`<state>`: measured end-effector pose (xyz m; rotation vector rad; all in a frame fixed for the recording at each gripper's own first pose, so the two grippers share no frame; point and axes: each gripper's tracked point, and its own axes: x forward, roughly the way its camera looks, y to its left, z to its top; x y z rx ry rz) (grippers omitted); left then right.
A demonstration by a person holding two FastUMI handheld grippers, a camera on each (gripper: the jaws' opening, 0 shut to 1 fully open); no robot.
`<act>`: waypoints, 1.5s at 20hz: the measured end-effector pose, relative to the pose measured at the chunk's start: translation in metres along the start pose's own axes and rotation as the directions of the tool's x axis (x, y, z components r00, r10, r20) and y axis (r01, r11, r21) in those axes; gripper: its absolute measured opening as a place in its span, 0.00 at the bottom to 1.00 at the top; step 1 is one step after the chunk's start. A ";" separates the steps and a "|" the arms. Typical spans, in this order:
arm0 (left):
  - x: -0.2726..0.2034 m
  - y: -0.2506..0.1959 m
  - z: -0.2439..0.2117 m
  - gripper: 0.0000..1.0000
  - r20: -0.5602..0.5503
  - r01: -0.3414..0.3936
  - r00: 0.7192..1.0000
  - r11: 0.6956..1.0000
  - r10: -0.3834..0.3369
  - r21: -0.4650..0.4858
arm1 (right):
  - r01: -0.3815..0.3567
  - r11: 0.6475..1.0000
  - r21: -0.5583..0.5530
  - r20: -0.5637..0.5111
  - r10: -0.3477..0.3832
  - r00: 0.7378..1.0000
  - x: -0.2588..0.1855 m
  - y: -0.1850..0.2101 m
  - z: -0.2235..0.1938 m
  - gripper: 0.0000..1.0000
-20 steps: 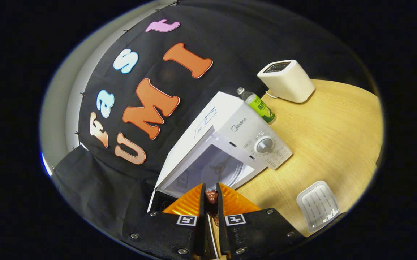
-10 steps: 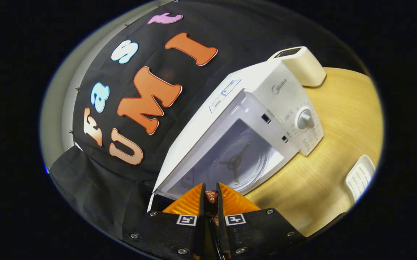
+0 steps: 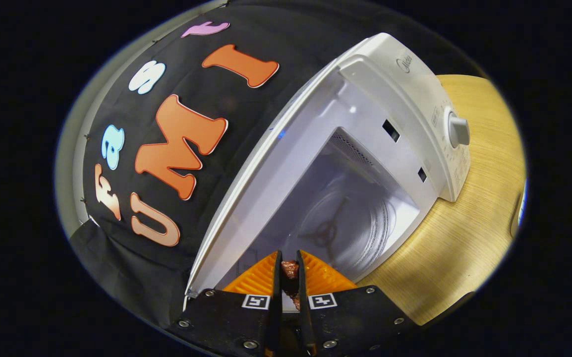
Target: Open the microwave oven with the left hand, put the food in, and close the microwave oven.
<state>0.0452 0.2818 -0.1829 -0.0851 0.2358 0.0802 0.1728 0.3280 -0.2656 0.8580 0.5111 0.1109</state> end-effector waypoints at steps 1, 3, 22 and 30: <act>0.003 0.002 0.003 0.95 0.006 -0.002 1.000 1.000 0.002 0.015 | 0.008 1.000 0.003 0.026 -0.008 1.000 0.007 -0.001 0.005 0.14; 0.008 0.003 0.007 0.94 0.017 -0.001 1.000 0.999 0.001 0.036 | 0.038 0.999 -0.003 0.068 -0.038 0.997 0.019 -0.006 0.007 0.14; 0.007 -0.017 -0.002 0.98 0.005 0.065 0.998 0.998 -0.065 0.009 | 0.299 0.791 -0.534 0.219 -0.212 0.952 -0.017 -0.043 0.040 0.95; -0.014 -0.046 -0.009 0.97 0.020 0.165 0.986 0.986 -0.165 0.008 | 0.268 0.670 -0.693 0.277 -0.095 0.956 -0.110 -0.001 0.074 0.94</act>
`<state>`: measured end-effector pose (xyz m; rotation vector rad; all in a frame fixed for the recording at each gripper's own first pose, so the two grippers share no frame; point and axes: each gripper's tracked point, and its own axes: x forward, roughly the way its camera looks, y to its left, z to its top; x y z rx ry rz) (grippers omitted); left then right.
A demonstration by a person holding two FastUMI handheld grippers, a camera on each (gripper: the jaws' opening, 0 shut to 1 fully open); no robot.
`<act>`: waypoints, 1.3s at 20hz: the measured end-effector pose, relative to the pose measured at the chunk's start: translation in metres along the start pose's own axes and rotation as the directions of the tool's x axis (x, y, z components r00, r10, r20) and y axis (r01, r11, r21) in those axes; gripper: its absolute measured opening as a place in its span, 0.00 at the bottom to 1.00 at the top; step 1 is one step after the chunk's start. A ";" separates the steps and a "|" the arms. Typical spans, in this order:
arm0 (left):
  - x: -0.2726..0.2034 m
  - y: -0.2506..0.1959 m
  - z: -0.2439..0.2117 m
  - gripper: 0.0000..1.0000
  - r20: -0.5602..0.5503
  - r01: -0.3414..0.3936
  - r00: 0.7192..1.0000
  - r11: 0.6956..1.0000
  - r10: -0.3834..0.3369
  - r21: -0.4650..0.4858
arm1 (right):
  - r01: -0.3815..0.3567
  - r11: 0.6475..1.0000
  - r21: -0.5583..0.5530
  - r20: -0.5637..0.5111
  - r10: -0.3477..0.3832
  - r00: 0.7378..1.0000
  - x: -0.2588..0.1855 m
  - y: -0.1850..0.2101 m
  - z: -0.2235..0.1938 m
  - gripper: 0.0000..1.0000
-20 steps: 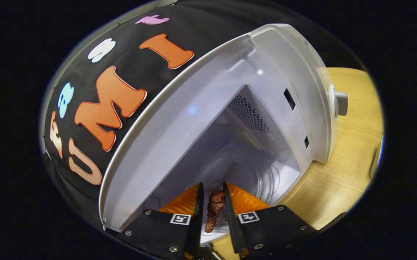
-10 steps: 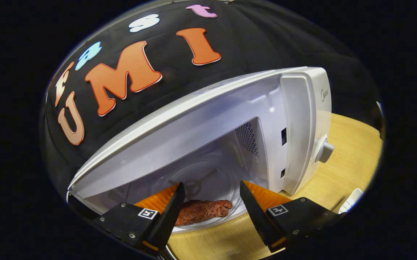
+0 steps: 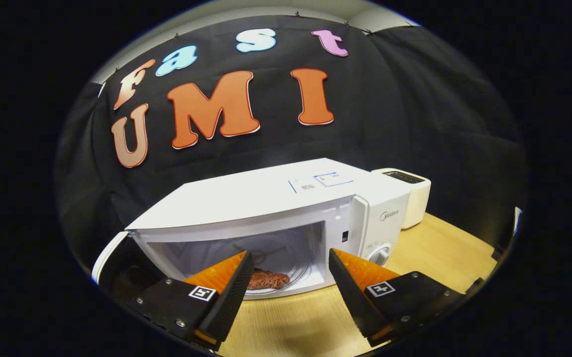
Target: Open the microwave oven with the left hand, put the food in, and close the microwave oven.
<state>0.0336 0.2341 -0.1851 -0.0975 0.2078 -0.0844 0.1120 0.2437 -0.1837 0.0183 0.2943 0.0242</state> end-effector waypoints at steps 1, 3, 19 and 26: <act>-0.003 -0.006 -0.002 0.97 0.000 0.017 1.000 1.000 -0.017 -0.004 | 0.004 1.000 -0.017 0.014 -0.004 1.000 -0.009 -0.004 0.009 0.95; -0.010 -0.017 -0.005 0.94 -0.003 0.045 0.999 0.999 -0.045 -0.008 | 0.014 0.999 -0.028 0.022 -0.013 1.000 -0.026 -0.013 0.022 0.94; -0.018 -0.096 -0.040 0.07 -0.021 0.225 0.974 0.973 -0.224 0.051 | 0.092 0.996 0.000 0.162 -0.091 0.983 -0.102 -0.063 0.108 0.94; -0.014 -0.142 -0.040 0.07 -0.038 0.302 0.953 0.952 -0.300 0.058 | 0.118 0.993 0.017 0.167 -0.120 0.979 -0.113 -0.090 0.115 0.94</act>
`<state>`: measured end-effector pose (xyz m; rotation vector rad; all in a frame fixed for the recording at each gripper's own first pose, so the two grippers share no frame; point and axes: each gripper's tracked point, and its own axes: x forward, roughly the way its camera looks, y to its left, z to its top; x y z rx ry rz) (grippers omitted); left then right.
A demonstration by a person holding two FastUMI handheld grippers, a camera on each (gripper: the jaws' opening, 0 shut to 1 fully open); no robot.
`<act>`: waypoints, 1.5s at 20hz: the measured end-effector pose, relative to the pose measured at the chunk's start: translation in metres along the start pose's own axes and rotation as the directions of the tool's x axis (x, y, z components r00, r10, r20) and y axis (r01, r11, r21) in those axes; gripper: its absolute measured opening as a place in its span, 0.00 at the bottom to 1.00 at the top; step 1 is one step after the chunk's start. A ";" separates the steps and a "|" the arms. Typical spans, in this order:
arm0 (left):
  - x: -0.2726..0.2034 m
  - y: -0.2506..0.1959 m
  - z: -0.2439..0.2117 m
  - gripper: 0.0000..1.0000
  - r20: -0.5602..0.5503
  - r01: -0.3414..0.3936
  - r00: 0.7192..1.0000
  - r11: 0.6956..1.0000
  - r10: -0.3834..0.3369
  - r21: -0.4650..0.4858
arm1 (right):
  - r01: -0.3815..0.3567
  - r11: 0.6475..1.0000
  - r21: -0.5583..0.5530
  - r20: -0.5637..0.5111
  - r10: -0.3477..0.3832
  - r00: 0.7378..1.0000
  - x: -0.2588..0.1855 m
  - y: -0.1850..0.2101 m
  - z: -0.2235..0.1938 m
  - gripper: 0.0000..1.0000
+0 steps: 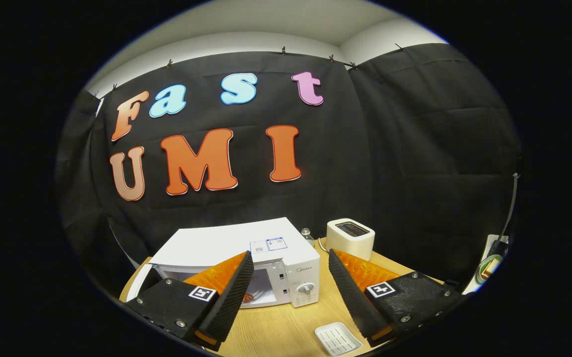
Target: Open the microwave oven with the left hand, put the food in, and close the microwave oven.
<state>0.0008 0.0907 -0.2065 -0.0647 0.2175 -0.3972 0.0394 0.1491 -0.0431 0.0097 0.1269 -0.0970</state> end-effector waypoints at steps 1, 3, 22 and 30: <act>0.001 -0.005 0.001 0.07 -0.004 0.000 1.000 1.000 0.000 0.009 | 0.008 1.000 -0.003 0.002 -0.008 1.000 0.001 -0.006 0.002 0.94; 0.005 -0.016 -0.001 0.05 -0.014 0.010 1.000 1.000 -0.010 0.007 | 0.011 1.000 -0.001 -0.001 -0.011 1.000 0.002 -0.016 0.006 0.94; 0.101 -0.151 0.039 0.06 -0.012 0.073 0.997 0.995 -0.072 0.069 | 0.027 0.999 -0.034 0.006 -0.027 1.000 0.049 -0.140 0.052 0.94; 0.159 -0.178 0.051 0.06 -0.017 0.041 0.999 0.998 -0.040 0.052 | 0.052 0.998 -0.023 -0.003 -0.052 0.999 0.064 -0.191 0.059 0.94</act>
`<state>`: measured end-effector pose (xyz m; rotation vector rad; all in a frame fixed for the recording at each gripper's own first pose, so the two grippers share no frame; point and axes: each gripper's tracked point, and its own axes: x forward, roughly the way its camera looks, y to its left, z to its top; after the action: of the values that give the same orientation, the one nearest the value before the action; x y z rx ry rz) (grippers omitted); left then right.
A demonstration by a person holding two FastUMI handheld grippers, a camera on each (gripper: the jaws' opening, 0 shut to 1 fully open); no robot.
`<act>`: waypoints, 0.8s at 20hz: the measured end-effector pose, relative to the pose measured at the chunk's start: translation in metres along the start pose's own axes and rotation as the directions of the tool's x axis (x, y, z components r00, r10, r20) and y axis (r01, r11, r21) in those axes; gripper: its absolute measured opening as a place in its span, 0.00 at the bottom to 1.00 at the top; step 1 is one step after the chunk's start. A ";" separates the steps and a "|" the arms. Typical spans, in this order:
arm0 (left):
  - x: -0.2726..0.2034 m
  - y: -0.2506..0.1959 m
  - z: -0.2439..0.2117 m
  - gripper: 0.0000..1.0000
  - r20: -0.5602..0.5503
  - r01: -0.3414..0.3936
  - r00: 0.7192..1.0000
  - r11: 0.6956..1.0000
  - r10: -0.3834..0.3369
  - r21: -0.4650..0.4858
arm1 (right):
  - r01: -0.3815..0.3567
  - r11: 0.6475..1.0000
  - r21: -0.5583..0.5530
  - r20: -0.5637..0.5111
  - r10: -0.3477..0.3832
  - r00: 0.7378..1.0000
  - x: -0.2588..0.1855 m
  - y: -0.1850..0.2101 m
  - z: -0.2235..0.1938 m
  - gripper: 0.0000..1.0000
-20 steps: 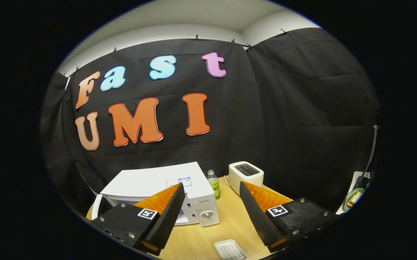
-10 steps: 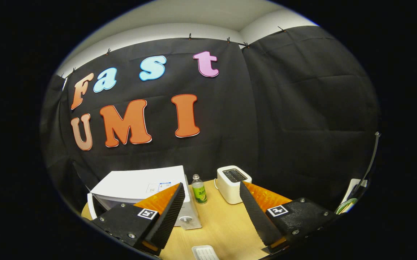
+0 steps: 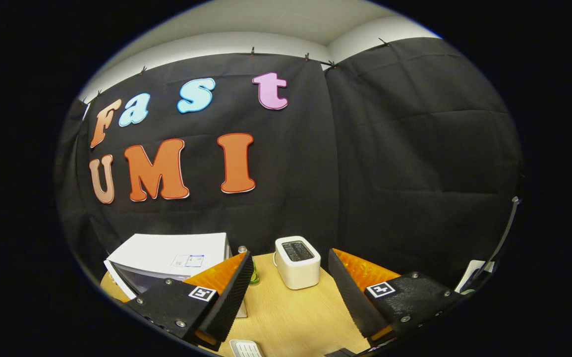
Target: Open the microwave oven with the left hand, put the food in, and close the microwave oven.
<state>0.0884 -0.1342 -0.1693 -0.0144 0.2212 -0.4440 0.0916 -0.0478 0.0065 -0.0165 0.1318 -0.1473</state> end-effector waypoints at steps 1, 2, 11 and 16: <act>0.007 0.001 0.002 0.06 0.000 -0.007 1.000 1.000 0.007 0.003 | 0.001 1.000 0.001 -0.006 -0.001 1.000 0.001 -0.004 -0.002 0.94; 0.015 0.001 0.004 0.06 0.002 -0.015 1.000 1.000 0.015 0.007 | 0.004 1.000 -0.004 -0.011 -0.004 1.000 0.001 -0.007 -0.004 0.94; 0.077 0.006 0.016 0.06 0.034 -0.110 0.993 0.994 0.110 0.016 | 0.040 0.999 -0.031 -0.037 -0.041 0.998 -0.013 -0.043 -0.017 0.94; 0.104 0.004 0.017 0.05 0.035 -0.138 0.990 0.990 0.137 0.017 | 0.061 0.998 -0.035 -0.062 -0.063 0.996 -0.024 -0.061 -0.026 0.94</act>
<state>0.1851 -0.1755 -0.1747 0.0120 0.1833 -0.3083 0.0559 -0.1043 -0.0141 -0.0490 0.1968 -0.2077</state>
